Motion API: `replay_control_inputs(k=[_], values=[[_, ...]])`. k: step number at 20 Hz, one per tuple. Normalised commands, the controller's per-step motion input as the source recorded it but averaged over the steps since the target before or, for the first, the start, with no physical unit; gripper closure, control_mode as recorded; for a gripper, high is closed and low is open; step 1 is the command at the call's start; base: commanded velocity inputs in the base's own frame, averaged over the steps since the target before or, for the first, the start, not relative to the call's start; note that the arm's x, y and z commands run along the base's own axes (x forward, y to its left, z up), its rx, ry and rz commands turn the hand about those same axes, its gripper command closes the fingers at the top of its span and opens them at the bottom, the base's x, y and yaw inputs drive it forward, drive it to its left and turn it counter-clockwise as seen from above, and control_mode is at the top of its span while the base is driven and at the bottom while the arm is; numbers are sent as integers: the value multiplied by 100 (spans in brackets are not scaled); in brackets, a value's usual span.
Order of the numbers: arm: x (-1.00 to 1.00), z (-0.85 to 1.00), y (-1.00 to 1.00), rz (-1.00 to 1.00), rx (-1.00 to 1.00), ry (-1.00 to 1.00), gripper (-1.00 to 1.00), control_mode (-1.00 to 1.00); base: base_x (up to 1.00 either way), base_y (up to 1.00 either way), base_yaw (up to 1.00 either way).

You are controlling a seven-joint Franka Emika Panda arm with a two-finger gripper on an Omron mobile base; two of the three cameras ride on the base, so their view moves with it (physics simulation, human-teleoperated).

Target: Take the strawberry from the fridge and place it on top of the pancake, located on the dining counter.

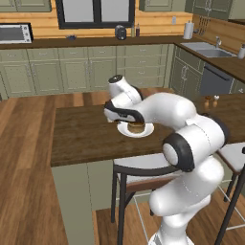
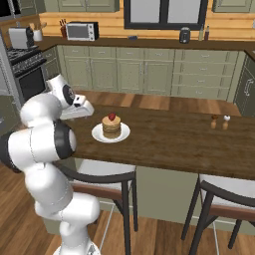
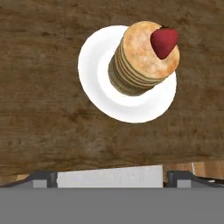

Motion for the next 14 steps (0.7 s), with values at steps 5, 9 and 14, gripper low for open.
replay_control_inputs(k=[5,9,14], values=[[-100,34,49,-6,-19,-17,-100,-100,0,0,0],[-91,26,12,-6,-13,-14,-100,-100,0,0,0],[-49,28,6,-9,-9,-4,-100,-100,0,0,0]])
